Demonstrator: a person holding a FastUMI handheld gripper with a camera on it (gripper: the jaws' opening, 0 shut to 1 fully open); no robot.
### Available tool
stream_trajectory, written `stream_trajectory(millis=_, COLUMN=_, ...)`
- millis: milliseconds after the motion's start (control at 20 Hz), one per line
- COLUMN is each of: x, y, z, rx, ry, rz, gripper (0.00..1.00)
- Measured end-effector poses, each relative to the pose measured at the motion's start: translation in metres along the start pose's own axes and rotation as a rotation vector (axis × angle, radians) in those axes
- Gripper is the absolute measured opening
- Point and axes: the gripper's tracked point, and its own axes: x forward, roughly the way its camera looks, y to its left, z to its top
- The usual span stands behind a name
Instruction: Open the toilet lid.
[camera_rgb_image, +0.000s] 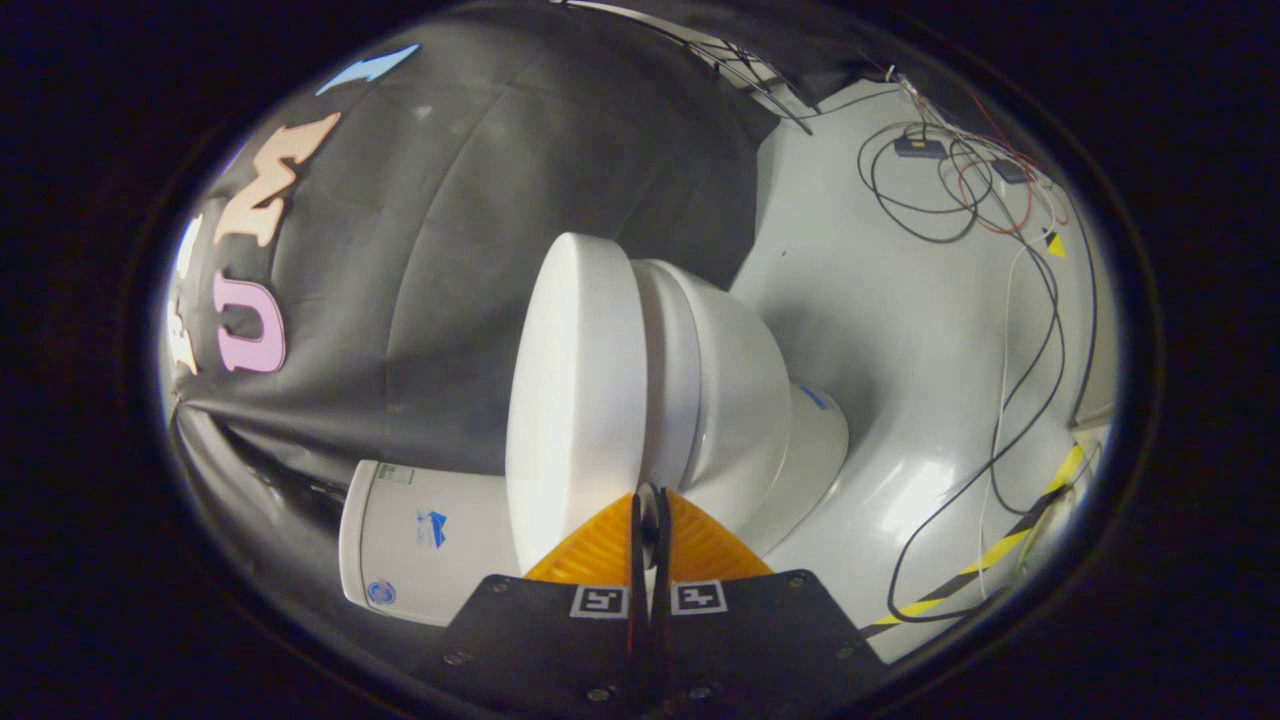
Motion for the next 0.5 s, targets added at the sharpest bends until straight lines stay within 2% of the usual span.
stream_trajectory(millis=200, x=-0.008, y=0.014, z=0.001, rx=-0.064, ry=-0.008, rz=-0.011, gripper=0.01)
stream_trajectory(millis=500, x=-0.029, y=0.056, z=0.003, rx=-0.142, ry=-0.03, rz=0.033, gripper=0.01)
